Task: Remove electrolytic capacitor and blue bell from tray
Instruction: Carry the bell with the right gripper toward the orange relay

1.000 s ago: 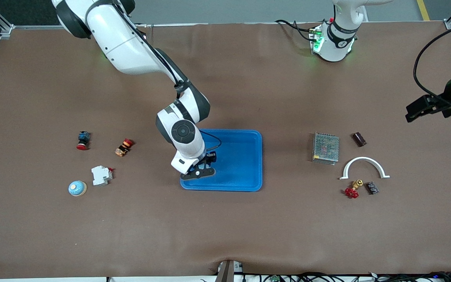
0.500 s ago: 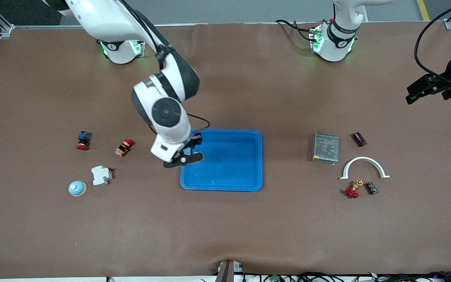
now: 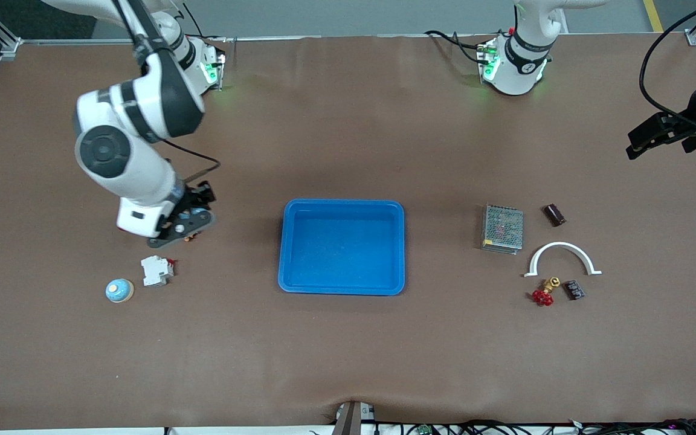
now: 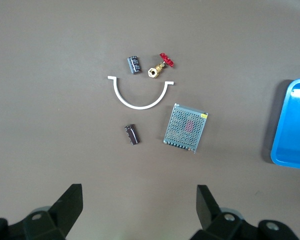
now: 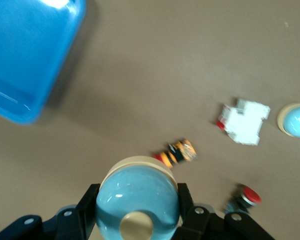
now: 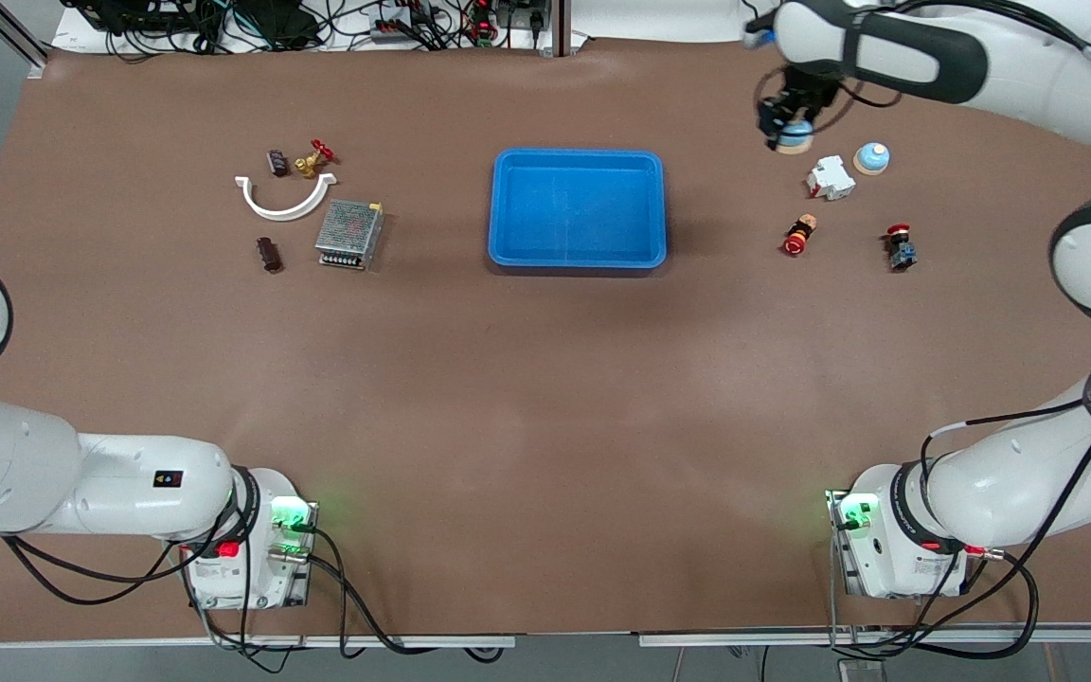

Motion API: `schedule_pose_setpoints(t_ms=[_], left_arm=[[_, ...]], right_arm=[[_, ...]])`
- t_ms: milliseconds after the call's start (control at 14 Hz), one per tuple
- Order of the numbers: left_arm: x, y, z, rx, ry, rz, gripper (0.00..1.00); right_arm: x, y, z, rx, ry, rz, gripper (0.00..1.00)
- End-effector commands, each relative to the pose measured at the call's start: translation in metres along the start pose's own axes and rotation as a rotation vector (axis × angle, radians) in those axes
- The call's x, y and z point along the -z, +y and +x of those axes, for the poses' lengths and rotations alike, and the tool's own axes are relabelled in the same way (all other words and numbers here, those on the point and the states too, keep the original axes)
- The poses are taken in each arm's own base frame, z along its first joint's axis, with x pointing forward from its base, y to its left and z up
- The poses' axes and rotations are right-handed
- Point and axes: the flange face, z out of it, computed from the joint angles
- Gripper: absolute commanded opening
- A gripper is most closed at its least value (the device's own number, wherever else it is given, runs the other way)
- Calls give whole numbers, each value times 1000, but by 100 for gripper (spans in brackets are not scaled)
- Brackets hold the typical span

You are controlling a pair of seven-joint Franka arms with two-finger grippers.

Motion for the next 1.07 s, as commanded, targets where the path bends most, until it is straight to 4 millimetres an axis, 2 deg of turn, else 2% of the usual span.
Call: schedule_pose_setpoints(t_ms=[0, 214, 286, 429, 643, 786, 1000], left_arm=[[0, 2, -2, -18, 9, -12, 100], [0, 2, -2, -18, 10, -14, 100], [1, 2, -2, -18, 12, -14, 100], [-3, 1, 0, -19, 6, -12, 100], [-9, 3, 3, -23, -5, -11, 100], [-12, 5, 6, -27, -9, -7, 100], [-13, 7, 6, -31, -10, -7, 100]], right_arm=[[-23, 43, -39, 72, -21, 28, 39], [-63, 95, -68, 138, 4, 53, 39], [-75, 102, -74, 153, -1, 61, 39], [-99, 107, -84, 140, 6, 62, 39], [-136, 100, -96, 136, 37, 46, 40], [-156, 100, -97, 155, 59, 35, 40], [-187, 114, -97, 185, 67, 40, 40]])
